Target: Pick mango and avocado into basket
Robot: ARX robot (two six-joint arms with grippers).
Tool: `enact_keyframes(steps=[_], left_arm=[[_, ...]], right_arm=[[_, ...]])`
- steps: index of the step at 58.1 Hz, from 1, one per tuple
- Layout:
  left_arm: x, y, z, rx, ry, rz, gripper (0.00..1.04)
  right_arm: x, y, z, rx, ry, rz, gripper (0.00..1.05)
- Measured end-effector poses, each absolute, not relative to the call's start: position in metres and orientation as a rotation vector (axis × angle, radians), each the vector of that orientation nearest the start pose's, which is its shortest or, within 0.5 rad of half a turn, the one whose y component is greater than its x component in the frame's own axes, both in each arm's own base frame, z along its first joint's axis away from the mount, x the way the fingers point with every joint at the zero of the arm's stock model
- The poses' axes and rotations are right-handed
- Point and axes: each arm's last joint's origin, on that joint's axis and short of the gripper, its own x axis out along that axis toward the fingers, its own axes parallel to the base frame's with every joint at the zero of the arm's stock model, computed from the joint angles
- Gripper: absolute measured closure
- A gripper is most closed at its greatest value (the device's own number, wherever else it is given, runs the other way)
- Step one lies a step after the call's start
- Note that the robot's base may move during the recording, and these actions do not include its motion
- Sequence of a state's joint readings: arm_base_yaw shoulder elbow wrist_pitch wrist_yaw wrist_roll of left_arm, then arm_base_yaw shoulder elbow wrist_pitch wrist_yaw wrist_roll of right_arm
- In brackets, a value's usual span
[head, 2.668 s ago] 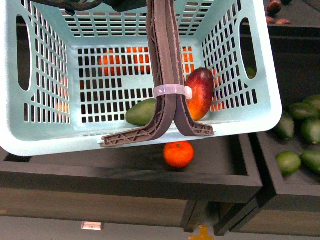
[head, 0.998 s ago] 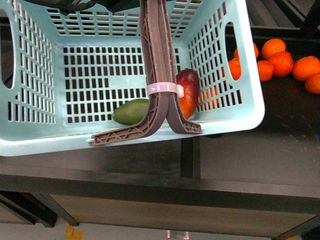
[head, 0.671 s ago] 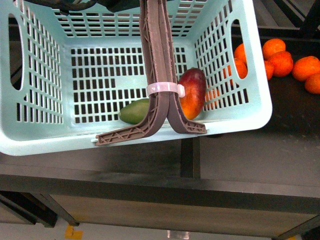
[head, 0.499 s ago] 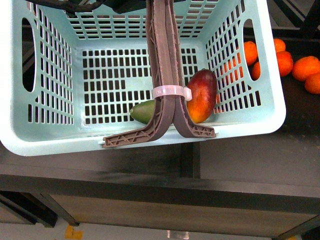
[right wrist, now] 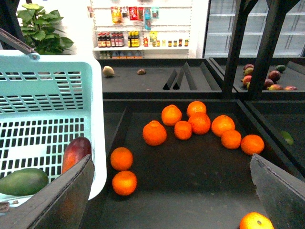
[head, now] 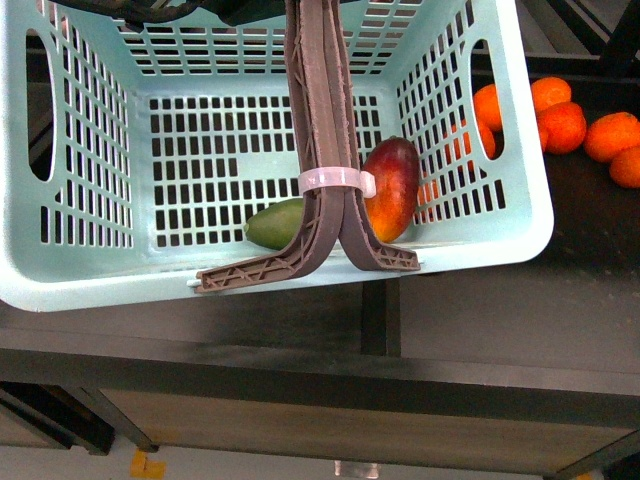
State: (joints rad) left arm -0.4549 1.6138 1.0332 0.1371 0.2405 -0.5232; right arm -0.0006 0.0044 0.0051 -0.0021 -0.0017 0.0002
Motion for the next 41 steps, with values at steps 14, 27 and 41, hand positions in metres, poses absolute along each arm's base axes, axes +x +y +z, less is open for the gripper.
enact_keyframes(steps=[14, 27, 41], left_arm=[[0.3164, -0.1626, 0.2419, -0.445, 0.617, -0.55, 0.98], [0.3165, -0.1625, 0.2419, -0.444, 0.615, -0.545, 0.98], [0.3165, -0.1626, 0.2419, -0.445, 0.616, -0.548, 0.98]], right_arm=[[0.0977, 0.0, 0.1647, 0.0, 0.001, 0.001, 0.08], [0.0977, 0.0, 0.1647, 0.0, 0.001, 0.001, 0.08], [0.0977, 0.0, 0.1647, 0.0, 0.001, 0.001, 0.08]])
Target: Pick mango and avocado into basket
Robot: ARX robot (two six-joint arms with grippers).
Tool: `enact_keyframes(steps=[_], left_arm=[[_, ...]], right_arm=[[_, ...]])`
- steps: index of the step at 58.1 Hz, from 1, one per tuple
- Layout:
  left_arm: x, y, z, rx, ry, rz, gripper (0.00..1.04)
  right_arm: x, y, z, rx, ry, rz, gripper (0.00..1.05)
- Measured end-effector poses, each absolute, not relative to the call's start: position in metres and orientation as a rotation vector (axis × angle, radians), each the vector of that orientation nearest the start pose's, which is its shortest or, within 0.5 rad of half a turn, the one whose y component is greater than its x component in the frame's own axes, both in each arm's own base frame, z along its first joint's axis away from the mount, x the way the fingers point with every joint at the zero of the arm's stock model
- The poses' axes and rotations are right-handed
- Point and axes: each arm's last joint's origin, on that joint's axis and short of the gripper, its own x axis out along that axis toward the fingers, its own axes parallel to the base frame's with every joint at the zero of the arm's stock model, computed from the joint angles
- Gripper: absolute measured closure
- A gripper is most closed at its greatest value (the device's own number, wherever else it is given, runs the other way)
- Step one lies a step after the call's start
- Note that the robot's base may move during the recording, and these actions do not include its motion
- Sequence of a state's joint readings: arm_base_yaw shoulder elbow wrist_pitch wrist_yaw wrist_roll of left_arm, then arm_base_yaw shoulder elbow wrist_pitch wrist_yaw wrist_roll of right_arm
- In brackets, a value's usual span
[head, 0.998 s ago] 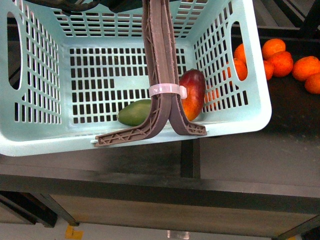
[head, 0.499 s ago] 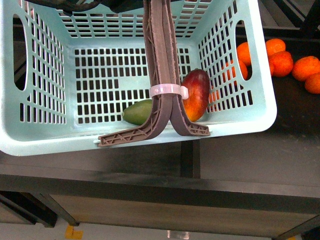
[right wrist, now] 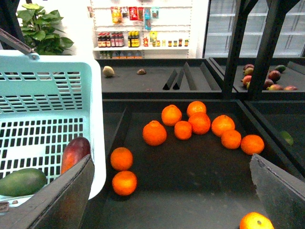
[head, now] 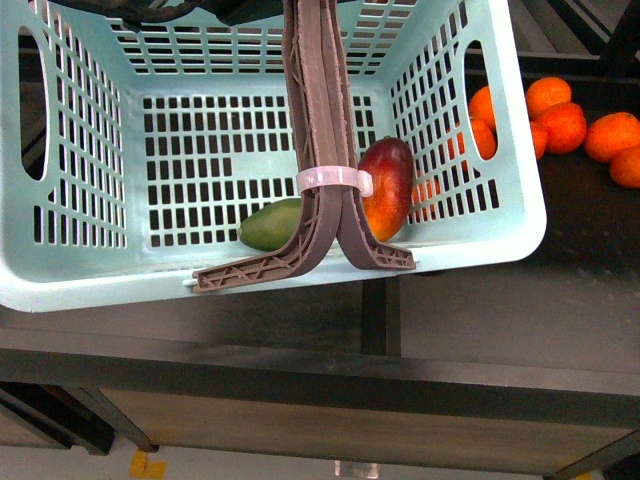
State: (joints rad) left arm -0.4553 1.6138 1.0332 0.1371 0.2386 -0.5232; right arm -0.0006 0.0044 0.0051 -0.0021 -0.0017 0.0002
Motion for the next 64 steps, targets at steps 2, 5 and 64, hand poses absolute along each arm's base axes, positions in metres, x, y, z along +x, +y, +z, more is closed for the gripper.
enact_keyframes(steps=[2, 5, 64], left_arm=[[0.316, -0.163, 0.242, -0.445, 0.616, -0.548, 0.98], [0.316, -0.163, 0.242, -0.445, 0.617, -0.549, 0.98], [0.337, -0.162, 0.236, -0.1, 0.271, -0.448, 0.99]], right_arm=[[0.098, 0.0, 0.165, 0.0, 0.001, 0.001, 0.08], [0.098, 0.0, 0.165, 0.0, 0.001, 0.001, 0.08], [0.098, 0.0, 0.165, 0.0, 0.001, 0.001, 0.08]])
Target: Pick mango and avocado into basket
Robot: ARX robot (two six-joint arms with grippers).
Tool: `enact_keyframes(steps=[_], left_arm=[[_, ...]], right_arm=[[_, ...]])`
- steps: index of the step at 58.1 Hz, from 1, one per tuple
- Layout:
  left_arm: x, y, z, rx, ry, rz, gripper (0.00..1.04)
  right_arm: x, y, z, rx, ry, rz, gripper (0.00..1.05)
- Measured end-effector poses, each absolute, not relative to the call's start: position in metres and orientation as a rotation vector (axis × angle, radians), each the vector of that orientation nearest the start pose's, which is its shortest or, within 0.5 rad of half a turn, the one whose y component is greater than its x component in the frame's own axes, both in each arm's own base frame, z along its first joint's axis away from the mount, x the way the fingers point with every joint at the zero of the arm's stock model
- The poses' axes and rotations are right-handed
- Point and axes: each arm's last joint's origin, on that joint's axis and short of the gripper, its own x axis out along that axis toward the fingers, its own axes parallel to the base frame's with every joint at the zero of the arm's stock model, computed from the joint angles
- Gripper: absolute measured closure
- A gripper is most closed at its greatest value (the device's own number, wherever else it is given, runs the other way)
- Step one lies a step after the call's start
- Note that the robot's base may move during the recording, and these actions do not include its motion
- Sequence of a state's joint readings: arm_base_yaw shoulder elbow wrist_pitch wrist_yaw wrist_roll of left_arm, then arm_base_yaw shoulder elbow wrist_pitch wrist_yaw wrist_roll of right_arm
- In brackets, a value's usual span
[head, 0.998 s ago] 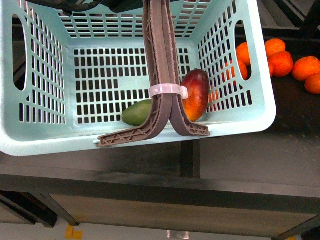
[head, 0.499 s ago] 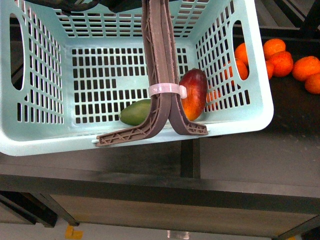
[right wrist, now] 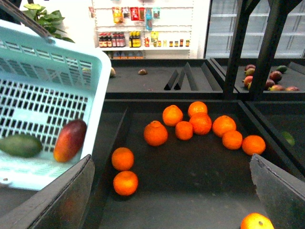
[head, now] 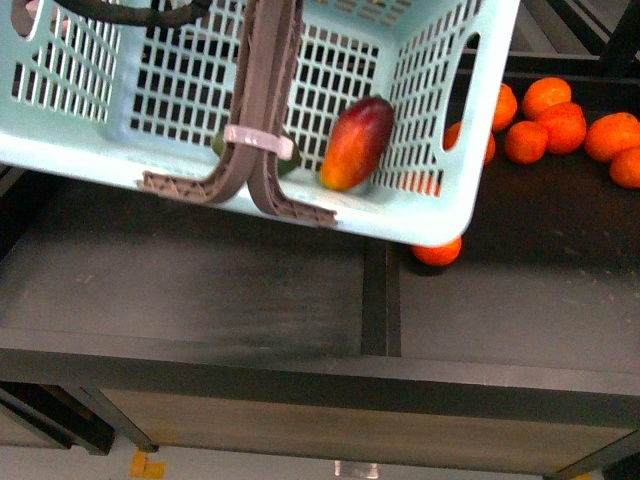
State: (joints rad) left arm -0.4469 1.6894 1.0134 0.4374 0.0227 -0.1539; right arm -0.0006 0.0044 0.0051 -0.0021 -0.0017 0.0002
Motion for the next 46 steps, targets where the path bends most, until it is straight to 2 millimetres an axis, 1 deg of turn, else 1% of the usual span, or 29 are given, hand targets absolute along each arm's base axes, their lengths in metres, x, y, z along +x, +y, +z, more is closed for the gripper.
enact_keyframes(steps=[3, 8, 21, 29, 38, 42, 46], left_arm=[[0.351, -0.156, 0.239, -0.146, 0.238, -0.339, 0.99], [0.385, -0.141, 0.24, -0.31, 0.213, -0.115, 0.99], [0.454, -0.105, 0.228, -0.697, 0.216, 0.309, 0.99], [0.486, -0.095, 0.221, -0.896, 0.191, 0.431, 0.99], [0.515, -0.093, 0.219, -1.091, 0.16, 0.469, 0.99], [0.531, -0.094, 0.217, -1.18, 0.147, 0.47, 0.99], [0.544, -0.093, 0.214, -1.232, 0.137, 0.47, 0.99]], right_arm=[[0.098, 0.0, 0.165, 0.0, 0.001, 0.001, 0.08], [0.098, 0.0, 0.165, 0.0, 0.001, 0.001, 0.08], [0.098, 0.0, 0.165, 0.0, 0.001, 0.001, 0.08], [0.098, 0.0, 0.165, 0.0, 0.001, 0.001, 0.08], [0.098, 0.0, 0.165, 0.0, 0.001, 0.001, 0.08], [0.098, 0.0, 0.165, 0.0, 0.001, 0.001, 0.08], [0.098, 0.0, 0.165, 0.0, 0.001, 0.001, 0.08]])
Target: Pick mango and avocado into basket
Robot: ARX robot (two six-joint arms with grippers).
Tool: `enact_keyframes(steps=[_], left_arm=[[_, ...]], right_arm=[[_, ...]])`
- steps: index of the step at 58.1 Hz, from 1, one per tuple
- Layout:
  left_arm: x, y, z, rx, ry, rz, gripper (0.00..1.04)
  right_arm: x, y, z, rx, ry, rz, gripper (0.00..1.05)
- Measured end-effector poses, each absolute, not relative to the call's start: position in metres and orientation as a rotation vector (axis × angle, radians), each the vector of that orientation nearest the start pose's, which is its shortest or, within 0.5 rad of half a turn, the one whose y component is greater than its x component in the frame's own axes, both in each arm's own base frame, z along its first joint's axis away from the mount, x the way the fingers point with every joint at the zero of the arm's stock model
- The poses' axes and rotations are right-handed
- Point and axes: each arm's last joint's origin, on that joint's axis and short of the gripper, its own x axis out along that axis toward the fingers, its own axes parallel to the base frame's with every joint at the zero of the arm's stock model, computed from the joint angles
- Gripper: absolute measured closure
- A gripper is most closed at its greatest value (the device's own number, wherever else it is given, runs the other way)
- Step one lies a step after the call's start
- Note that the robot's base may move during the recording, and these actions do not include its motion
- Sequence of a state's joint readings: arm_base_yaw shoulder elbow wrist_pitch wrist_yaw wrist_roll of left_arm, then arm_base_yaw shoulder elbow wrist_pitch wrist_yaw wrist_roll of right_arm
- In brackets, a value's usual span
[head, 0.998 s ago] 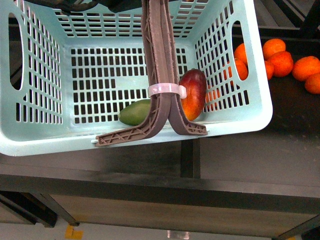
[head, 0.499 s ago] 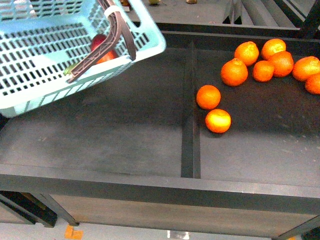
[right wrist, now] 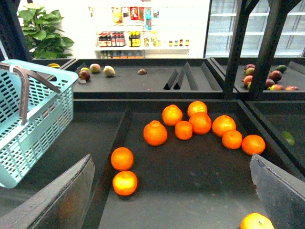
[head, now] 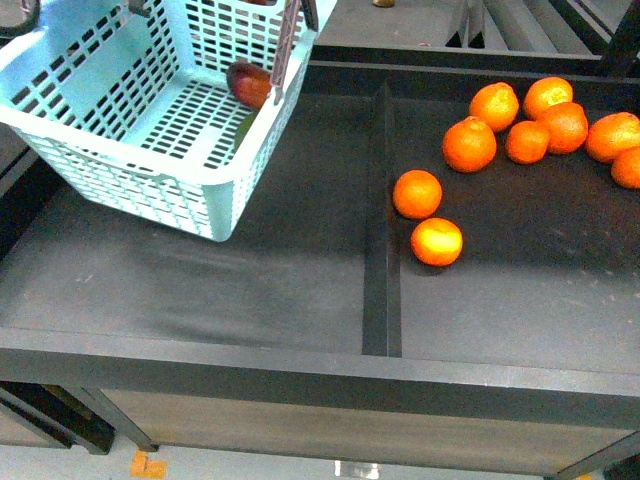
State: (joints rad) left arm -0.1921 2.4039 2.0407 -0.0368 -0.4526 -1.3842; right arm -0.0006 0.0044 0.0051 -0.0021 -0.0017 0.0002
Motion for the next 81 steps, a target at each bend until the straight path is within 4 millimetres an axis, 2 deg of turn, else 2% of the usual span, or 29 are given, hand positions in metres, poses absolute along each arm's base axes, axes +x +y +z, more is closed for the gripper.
enact_keyframes(steps=[7, 11, 13, 16, 27, 28, 32, 38, 43, 46, 52, 61, 68, 69, 81], left_arm=[[0.579, -0.086, 0.184, -1.295, 0.137, 0.536, 0.99], [0.596, -0.082, 0.144, -1.291, 0.188, 0.612, 0.99], [0.601, -0.079, 0.134, -1.314, 0.166, 0.637, 0.99], [0.603, -0.075, 0.138, -1.322, 0.177, 0.646, 0.99], [0.601, -0.082, 0.132, -1.322, 0.177, 0.65, 0.99], [0.601, -0.082, 0.134, -1.326, 0.176, 0.645, 0.97], [0.597, -0.086, 0.133, -1.31, 0.223, 0.648, 0.77], [0.59, -0.091, 0.131, -1.287, 0.271, 0.665, 0.59], [0.579, -0.097, 0.146, -1.274, 0.295, 0.666, 0.36], [0.573, -0.1, 0.157, -1.279, 0.288, 0.653, 0.25], [0.554, -0.103, 0.178, -1.287, 0.278, 0.628, 0.06], [0.506, -0.099, 0.197, -1.284, 0.264, 0.625, 0.07], [0.449, -0.084, 0.2, -1.223, 0.225, 0.65, 0.07], [0.435, -0.08, 0.202, -1.205, 0.212, 0.656, 0.07], [0.319, -0.037, 0.215, -1.025, 0.136, 0.721, 0.07]], right_arm=[[0.098, 0.0, 0.165, 0.0, 0.001, 0.001, 0.08], [0.098, 0.0, 0.165, 0.0, 0.001, 0.001, 0.08], [0.098, 0.0, 0.165, 0.0, 0.001, 0.001, 0.08], [0.098, 0.0, 0.165, 0.0, 0.001, 0.001, 0.08], [0.098, 0.0, 0.165, 0.0, 0.001, 0.001, 0.08], [0.098, 0.0, 0.165, 0.0, 0.001, 0.001, 0.08], [0.098, 0.0, 0.165, 0.0, 0.001, 0.001, 0.08], [0.098, 0.0, 0.165, 0.0, 0.001, 0.001, 0.08], [0.098, 0.0, 0.165, 0.0, 0.001, 0.001, 0.08], [0.098, 0.0, 0.165, 0.0, 0.001, 0.001, 0.08], [0.098, 0.0, 0.165, 0.0, 0.001, 0.001, 0.08], [0.098, 0.0, 0.165, 0.0, 0.001, 0.001, 0.08], [0.098, 0.0, 0.165, 0.0, 0.001, 0.001, 0.08], [0.098, 0.0, 0.165, 0.0, 0.001, 0.001, 0.08], [0.098, 0.0, 0.165, 0.0, 0.001, 0.001, 0.08]])
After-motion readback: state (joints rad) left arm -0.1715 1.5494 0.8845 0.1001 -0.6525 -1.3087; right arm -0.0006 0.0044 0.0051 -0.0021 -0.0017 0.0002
